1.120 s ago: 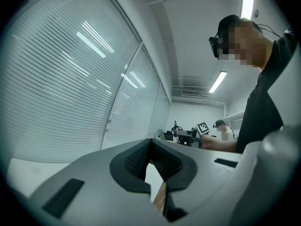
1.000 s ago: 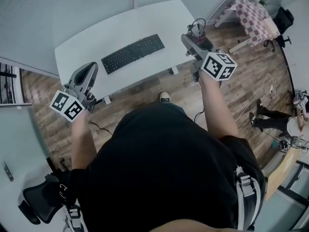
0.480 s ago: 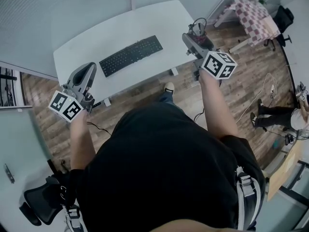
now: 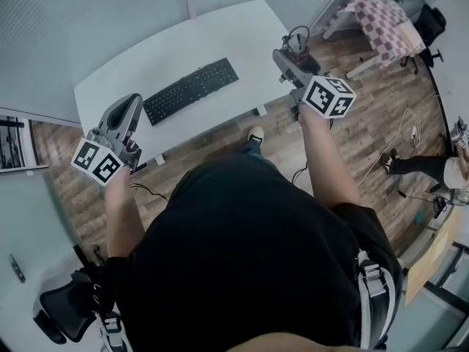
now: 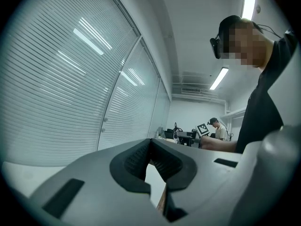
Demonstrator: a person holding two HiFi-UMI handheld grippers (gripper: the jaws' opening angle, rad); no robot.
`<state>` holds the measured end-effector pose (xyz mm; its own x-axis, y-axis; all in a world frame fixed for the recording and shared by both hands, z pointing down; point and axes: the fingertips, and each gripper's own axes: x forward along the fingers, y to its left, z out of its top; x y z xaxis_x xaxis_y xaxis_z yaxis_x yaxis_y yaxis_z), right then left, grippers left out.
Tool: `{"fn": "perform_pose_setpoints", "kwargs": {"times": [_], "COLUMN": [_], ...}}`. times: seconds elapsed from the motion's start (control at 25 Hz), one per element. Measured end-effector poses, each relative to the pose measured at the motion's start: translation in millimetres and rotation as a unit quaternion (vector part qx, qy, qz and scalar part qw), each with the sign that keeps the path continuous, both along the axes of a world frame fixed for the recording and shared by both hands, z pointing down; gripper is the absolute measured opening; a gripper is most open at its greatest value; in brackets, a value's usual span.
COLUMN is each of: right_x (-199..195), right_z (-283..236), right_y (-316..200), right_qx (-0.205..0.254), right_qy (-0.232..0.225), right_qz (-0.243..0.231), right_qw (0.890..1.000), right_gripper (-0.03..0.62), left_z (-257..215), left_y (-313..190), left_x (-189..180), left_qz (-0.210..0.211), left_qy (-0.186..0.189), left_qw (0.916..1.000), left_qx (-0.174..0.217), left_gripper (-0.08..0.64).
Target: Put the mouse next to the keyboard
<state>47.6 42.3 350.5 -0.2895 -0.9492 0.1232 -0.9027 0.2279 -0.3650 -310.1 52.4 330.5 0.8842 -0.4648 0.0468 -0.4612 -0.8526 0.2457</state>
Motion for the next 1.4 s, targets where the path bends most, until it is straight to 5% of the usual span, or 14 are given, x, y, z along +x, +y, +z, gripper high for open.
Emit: {"fn": "perform_pose_setpoints", "kwargs": {"times": [1.4], "right_x": [84.4], "right_z": [15.9], "right_y": [-112.6], "right_qx": [-0.024], "right_qy": [0.002], "right_qz": [-0.031], "right_qw": [0.999], "right_gripper": [0.393], "left_z": [11.9], "left_y": [-96.5], "left_x": [92.7], "left_qz": [-0.021], "left_qy": [-0.007], "left_qw": [0.9995], "left_qx": [-0.023], "left_gripper": [0.021]}}
